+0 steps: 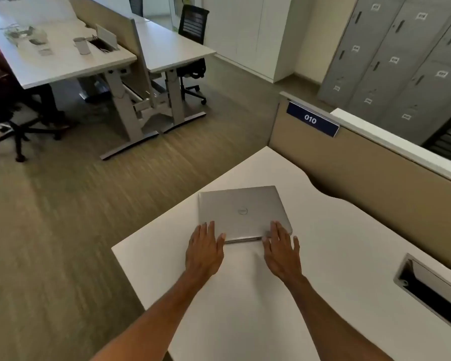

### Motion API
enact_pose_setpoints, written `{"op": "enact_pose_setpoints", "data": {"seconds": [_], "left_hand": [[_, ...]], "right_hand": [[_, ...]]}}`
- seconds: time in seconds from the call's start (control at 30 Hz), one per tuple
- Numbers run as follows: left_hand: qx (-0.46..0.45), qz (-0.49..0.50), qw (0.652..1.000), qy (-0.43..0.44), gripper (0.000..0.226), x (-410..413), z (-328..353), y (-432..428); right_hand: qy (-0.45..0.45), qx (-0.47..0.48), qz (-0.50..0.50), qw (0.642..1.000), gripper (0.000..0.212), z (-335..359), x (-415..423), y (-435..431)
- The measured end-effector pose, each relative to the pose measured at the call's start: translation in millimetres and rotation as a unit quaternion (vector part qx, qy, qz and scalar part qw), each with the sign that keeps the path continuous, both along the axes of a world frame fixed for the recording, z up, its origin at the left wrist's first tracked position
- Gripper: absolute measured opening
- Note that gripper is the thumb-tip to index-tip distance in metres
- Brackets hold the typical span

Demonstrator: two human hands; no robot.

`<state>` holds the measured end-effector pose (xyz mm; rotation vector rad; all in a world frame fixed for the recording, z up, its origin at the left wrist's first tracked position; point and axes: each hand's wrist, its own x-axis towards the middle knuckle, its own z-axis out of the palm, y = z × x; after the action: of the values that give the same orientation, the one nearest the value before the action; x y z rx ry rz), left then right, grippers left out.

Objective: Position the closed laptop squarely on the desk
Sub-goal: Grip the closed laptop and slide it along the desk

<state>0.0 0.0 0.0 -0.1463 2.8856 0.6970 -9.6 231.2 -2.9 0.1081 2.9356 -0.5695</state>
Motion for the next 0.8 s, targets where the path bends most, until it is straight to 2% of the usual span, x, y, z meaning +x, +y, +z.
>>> {"op": "enact_pose_setpoints", "data": {"seconds": [0.5,0.7,0.8], "left_hand": [[0.036,0.108,0.992,-0.051,0.074,-97.8,-30.3,-24.1],[0.033,0.137,0.989,-0.055,0.072,-114.3,-34.4,-25.1],[0.026,0.125,0.99,-0.061,0.062,-122.3,-34.1,-26.7]], "right_hand": [[-0.033,0.046,0.019,0.998,0.064,-11.2,-134.9,-15.8],[-0.052,0.008,-0.054,0.997,0.065,-15.8,-159.1,-7.8],[-0.055,-0.006,-0.112,0.992,0.067,-16.9,-165.9,-7.6]]}}
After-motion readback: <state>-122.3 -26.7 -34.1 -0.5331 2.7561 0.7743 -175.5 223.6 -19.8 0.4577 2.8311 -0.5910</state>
